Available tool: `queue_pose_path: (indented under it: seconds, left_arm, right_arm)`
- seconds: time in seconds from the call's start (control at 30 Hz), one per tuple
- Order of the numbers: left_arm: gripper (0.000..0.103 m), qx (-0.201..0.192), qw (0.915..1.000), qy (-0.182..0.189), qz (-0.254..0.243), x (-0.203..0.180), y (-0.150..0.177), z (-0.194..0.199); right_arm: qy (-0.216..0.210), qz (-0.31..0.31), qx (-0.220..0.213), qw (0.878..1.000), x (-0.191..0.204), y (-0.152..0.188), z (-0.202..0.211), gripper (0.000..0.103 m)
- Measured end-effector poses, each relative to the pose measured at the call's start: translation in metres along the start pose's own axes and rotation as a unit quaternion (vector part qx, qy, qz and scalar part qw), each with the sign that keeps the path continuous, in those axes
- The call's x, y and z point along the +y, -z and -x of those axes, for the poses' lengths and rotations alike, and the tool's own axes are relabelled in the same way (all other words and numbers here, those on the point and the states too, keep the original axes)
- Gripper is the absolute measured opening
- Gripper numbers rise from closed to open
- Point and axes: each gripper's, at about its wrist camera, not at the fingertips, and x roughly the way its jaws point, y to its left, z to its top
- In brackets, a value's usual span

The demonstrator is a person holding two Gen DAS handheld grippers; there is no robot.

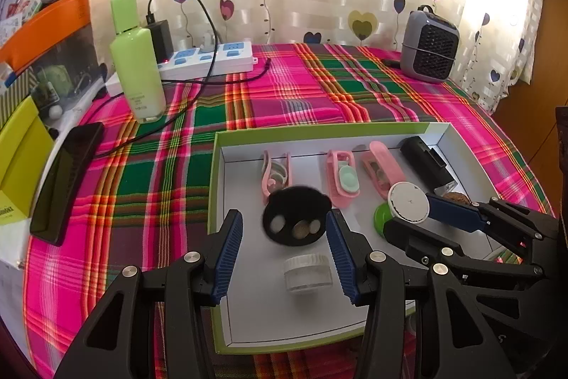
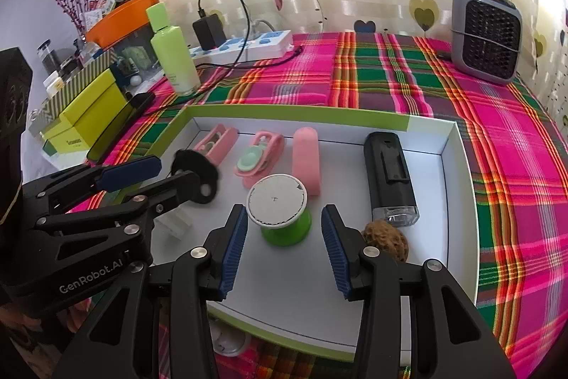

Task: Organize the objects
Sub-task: 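Lift both open tools out of the box and back away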

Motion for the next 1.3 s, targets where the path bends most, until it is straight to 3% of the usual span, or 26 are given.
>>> queue_pose_path:
  seconds: [1.3]
  left_arm:
    - [0.048,-0.020,0.9995,-0.004,0.024,0.003,0.021,0.041]
  right_arm:
    - [0.009,0.000,-0.022,1.000,0.014,0.019,0.033,0.045]
